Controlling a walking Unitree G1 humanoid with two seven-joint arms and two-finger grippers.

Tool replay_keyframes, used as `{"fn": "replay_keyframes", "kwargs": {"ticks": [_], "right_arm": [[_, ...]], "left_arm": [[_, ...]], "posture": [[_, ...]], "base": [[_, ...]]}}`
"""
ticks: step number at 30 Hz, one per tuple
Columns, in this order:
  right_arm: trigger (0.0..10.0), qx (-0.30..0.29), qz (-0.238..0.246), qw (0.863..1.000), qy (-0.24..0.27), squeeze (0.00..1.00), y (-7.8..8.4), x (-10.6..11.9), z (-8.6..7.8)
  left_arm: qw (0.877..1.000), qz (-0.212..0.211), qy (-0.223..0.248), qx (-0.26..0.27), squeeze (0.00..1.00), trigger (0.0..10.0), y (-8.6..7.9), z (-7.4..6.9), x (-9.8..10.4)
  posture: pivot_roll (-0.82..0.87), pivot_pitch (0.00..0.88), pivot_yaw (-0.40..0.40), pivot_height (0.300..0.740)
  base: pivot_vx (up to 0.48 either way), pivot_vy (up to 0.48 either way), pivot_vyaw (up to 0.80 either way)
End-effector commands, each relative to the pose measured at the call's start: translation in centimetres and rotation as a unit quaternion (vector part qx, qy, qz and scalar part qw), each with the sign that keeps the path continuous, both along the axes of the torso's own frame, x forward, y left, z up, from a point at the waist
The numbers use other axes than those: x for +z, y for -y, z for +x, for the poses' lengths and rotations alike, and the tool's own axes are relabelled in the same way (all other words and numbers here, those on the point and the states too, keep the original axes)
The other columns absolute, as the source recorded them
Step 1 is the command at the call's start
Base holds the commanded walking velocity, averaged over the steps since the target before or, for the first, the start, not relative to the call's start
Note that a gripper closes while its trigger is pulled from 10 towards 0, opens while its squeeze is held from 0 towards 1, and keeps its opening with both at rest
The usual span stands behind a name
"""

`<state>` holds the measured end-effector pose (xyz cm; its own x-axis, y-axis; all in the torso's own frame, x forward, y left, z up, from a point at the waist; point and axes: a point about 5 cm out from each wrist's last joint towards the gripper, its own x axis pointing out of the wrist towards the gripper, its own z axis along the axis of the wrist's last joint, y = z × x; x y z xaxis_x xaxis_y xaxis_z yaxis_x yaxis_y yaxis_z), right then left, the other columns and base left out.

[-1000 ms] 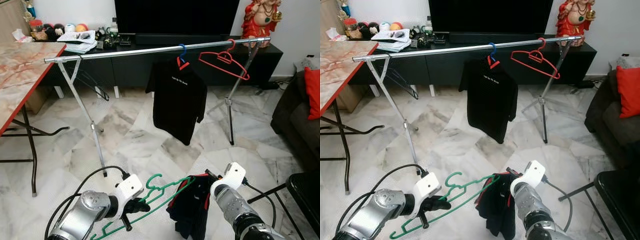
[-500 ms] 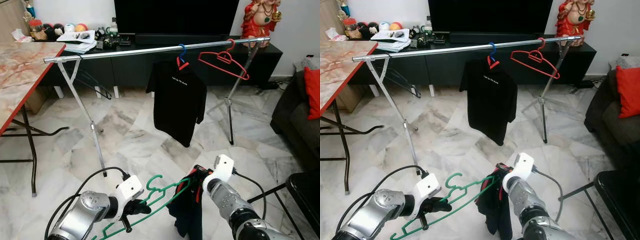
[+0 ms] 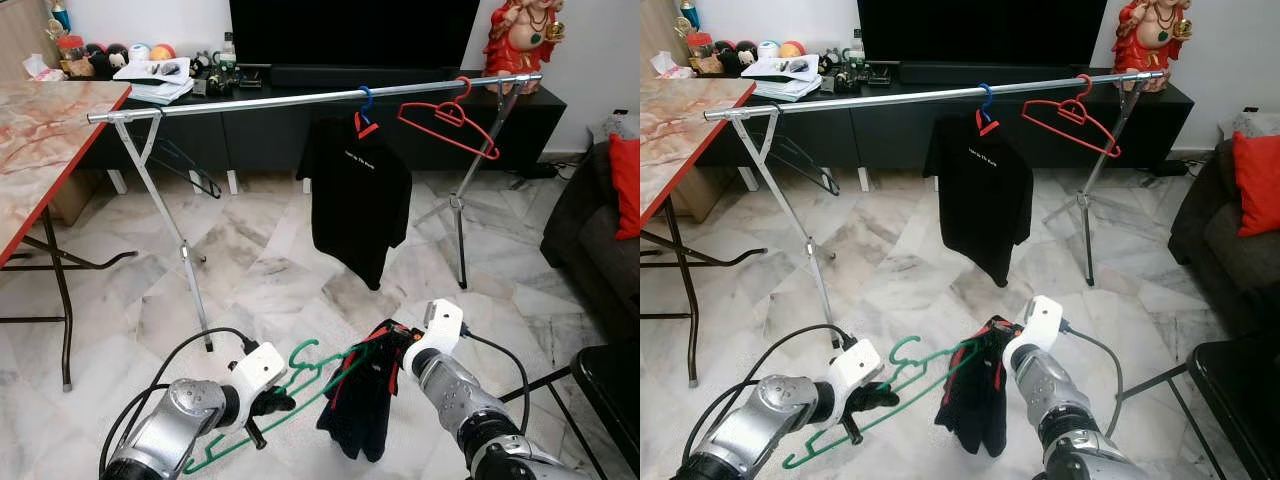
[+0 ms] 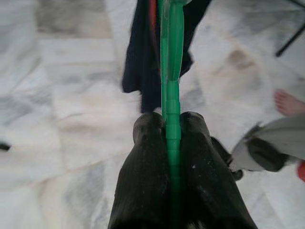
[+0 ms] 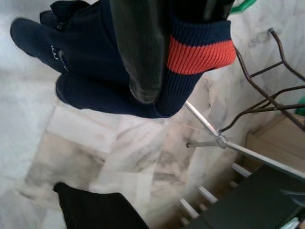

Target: Hang hanger

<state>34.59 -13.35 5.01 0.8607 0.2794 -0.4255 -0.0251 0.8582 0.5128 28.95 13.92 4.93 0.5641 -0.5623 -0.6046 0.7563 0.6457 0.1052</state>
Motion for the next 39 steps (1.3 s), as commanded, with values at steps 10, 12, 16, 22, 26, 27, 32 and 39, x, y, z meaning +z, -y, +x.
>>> {"fn": "replay_keyframes", "kwargs": {"ticks": [10, 12, 16, 22, 26, 27, 32, 39], "right_arm": [[10.0, 0.074, -0.063, 0.995, 0.011, 0.00, -1.0, -0.7, -0.8], [10.0, 0.097, -0.082, 0.992, 0.018, 0.00, -1.2, -0.7, -0.9], [10.0, 0.169, -0.182, 0.966, 0.067, 0.00, -1.2, -0.2, -0.9], [10.0, 0.156, -0.220, 0.960, 0.078, 0.00, 0.0, 0.4, -0.3], [10.0, 0.123, -0.244, 0.958, 0.085, 0.00, 1.1, 1.0, 0.2], [10.0, 0.121, -0.245, 0.958, 0.085, 0.00, 1.2, 1.0, 0.3], [10.0, 0.138, -0.237, 0.957, 0.091, 0.00, 0.5, 1.1, 0.2], [10.0, 0.209, -0.198, 0.950, 0.123, 0.00, -1.6, 1.4, -0.3]], "left_arm": [[1.000, -0.019, -0.002, -0.019, 0.00, 10.0, 0.6, 0.0, 0.1], [0.999, -0.028, -0.010, -0.031, 0.00, 10.0, 0.6, -0.3, 0.2], [0.997, -0.040, -0.038, -0.061, 0.00, 10.0, 0.4, -1.2, 0.1], [0.994, -0.055, -0.059, -0.079, 0.00, 10.0, 0.4, -1.8, 0.2], [0.992, -0.054, -0.064, -0.090, 0.00, 10.0, 0.4, -2.0, 0.3], [0.992, -0.054, -0.065, -0.091, 0.00, 10.0, 0.4, -2.0, 0.3], [0.993, -0.055, -0.060, -0.089, 0.00, 10.0, 0.5, -1.9, 0.5], [0.996, -0.050, -0.043, -0.061, 0.00, 10.0, 0.4, -1.4, 0.4]], "posture": [[0.03, 0.066, -0.049, 0.740], [0.03, 0.065, -0.048, 0.740], [0.03, 0.050, -0.043, 0.740], [0.03, 0.038, -0.043, 0.740], [0.03, 0.036, -0.041, 0.740], [0.03, 0.036, -0.041, 0.740], [0.03, 0.047, -0.045, 0.740], [0.03, 0.058, -0.049, 0.740]], "base": [[0.000, 0.000, 0.00], [0.000, 0.000, 0.00], [0.000, 0.000, 0.00], [0.000, 0.000, 0.00], [0.000, 0.000, 0.00], [0.000, 0.000, 0.00], [0.000, 0.000, 0.00], [0.000, 0.000, 0.00]]}}
